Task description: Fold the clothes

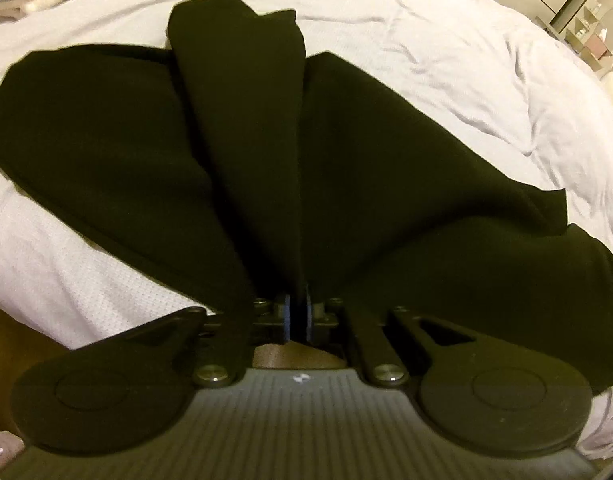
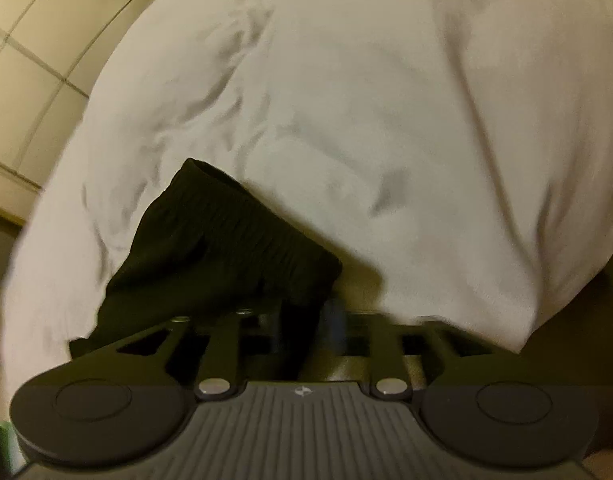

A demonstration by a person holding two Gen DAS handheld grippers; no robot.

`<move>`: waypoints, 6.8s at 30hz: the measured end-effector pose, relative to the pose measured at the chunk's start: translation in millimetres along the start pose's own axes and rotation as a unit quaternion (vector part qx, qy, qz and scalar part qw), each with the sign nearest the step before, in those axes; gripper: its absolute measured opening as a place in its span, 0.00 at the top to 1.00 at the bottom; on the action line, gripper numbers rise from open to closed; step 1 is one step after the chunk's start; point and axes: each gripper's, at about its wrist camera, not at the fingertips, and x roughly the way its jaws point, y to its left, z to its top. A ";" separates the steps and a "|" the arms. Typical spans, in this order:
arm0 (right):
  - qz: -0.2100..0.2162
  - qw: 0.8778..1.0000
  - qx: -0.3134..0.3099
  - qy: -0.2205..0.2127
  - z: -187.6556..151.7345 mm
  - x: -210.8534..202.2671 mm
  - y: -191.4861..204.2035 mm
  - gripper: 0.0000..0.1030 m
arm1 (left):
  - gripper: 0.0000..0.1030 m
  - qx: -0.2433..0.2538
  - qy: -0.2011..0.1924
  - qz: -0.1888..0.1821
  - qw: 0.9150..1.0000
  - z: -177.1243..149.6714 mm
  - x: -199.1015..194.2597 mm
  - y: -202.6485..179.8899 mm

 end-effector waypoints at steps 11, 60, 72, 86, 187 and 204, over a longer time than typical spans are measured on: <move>-0.033 0.975 -0.208 0.073 -73.8 -4.2 114.6 0.59 | 0.75 0.024 0.011 0.008 1.000 -1.9 -33.8 18.8; 0.287 0.772 -0.500 0.268 -418.2 15.6 502.8 0.62 | 0.62 -0.224 0.023 -0.087 0.970 110.6 -55.6 328.0; 0.154 0.680 -0.713 0.072 -437.8 -6.3 438.9 0.63 | 0.82 -0.346 -0.005 -0.116 0.931 129.5 -3.2 347.0; 0.178 0.655 -0.733 0.043 -445.1 -26.2 427.3 1.00 | 0.99 -0.190 -0.057 -0.059 0.978 108.6 -49.6 334.4; -0.105 0.989 -0.101 0.025 -7.0 51.5 52.1 0.60 | 0.84 0.247 0.085 -0.114 0.959 47.1 28.3 -134.5; -0.136 0.964 -0.228 -0.011 -136.9 27.8 114.2 0.43 | 0.83 0.286 0.042 -0.132 0.948 47.7 5.8 -9.9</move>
